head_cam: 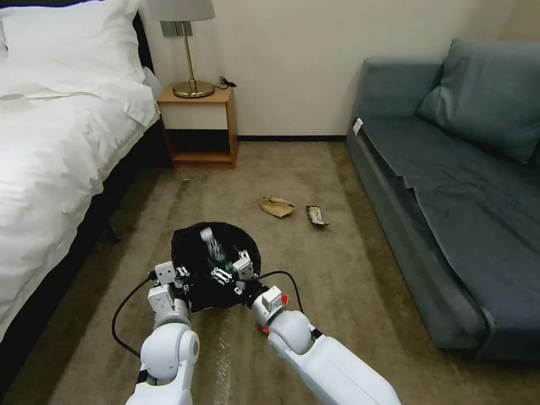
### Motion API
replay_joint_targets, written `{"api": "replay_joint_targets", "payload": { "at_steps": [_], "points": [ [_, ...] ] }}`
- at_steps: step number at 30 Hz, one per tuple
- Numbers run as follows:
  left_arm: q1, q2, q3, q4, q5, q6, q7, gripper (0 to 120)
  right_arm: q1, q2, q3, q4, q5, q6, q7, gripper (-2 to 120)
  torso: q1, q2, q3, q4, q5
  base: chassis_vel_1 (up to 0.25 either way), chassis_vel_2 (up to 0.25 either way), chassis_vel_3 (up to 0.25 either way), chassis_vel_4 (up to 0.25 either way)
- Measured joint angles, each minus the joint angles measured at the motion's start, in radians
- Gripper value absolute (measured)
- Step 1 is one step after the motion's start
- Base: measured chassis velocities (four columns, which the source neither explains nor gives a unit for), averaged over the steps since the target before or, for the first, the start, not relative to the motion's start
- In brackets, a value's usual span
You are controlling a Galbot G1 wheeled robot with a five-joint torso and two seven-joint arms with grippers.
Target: Pick up the trash bin, then pick up the garbage on the floor and place it into the trash bin.
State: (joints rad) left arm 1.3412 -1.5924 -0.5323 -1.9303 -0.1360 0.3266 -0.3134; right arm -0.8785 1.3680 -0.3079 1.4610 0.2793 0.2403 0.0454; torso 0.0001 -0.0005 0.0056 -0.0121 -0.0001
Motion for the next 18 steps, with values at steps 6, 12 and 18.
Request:
{"api": "replay_joint_targets", "payload": {
  "at_steps": [6,12,18],
  "points": [
    [-0.004,0.004,-0.004,0.004,-0.002,0.0,0.0,3,-0.001,0.007,0.07,0.028,0.0,-0.024,0.019,99,0.0,0.0,0.0,0.0001,0.0001,0.0,0.0,0.0,0.0],
    [-0.005,0.012,-0.015,0.004,-0.014,-0.001,0.0,3,-0.021,-0.017,0.205,0.101,0.093,-0.152,0.12,100,0.0,0.0,0.0,0.0,0.0,0.0,0.0,0.0,0.0],
    [-0.002,0.019,-0.03,0.008,-0.027,-0.008,0.0,3,-0.088,-0.078,0.283,0.134,0.137,-0.269,0.216,100,0.0,0.0,0.0,0.0,0.0001,0.0,0.0,0.0,0.0]
  ]
}}
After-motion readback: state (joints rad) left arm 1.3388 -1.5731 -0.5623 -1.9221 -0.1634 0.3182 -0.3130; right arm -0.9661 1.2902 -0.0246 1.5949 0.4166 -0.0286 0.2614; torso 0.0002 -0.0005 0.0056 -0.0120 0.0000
